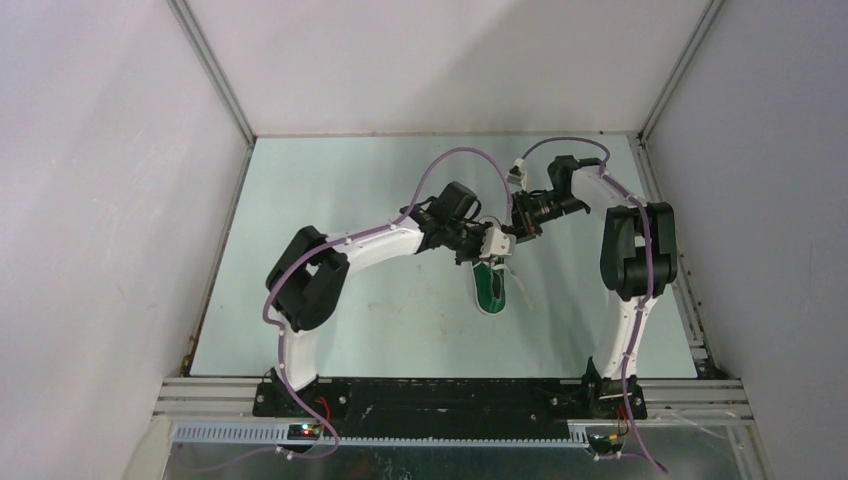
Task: Tie the shoes
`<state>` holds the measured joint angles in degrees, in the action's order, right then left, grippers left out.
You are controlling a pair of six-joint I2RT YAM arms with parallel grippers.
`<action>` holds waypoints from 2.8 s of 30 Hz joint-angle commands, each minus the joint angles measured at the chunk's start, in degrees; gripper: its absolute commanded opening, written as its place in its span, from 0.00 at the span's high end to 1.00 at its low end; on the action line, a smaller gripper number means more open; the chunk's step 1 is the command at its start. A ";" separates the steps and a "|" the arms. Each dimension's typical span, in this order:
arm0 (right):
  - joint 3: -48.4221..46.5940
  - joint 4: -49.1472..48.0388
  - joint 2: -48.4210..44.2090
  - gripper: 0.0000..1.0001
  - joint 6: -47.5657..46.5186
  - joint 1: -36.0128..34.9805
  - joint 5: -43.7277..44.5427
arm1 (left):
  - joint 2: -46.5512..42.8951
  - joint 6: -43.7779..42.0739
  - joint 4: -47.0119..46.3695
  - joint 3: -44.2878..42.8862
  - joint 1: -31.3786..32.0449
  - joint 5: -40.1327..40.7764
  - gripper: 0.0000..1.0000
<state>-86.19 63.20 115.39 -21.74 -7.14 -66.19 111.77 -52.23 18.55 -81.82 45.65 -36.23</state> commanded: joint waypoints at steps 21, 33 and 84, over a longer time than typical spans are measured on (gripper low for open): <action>-11.32 3.01 6.92 0.76 -8.00 0.74 8.68 | -6.23 30.38 -19.58 9.83 -5.54 1.51 1.00; -12.23 3.26 8.34 0.71 -13.39 -2.67 9.05 | -3.45 36.40 -22.38 7.01 -6.45 -3.05 1.00; -3.48 -3.93 1.13 0.99 -10.88 -2.31 8.34 | -2.31 34.16 -18.93 7.91 -5.78 -1.80 0.98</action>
<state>-89.69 60.90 120.29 -34.68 -10.92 -57.17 108.68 -17.98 0.36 -72.44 39.51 -38.70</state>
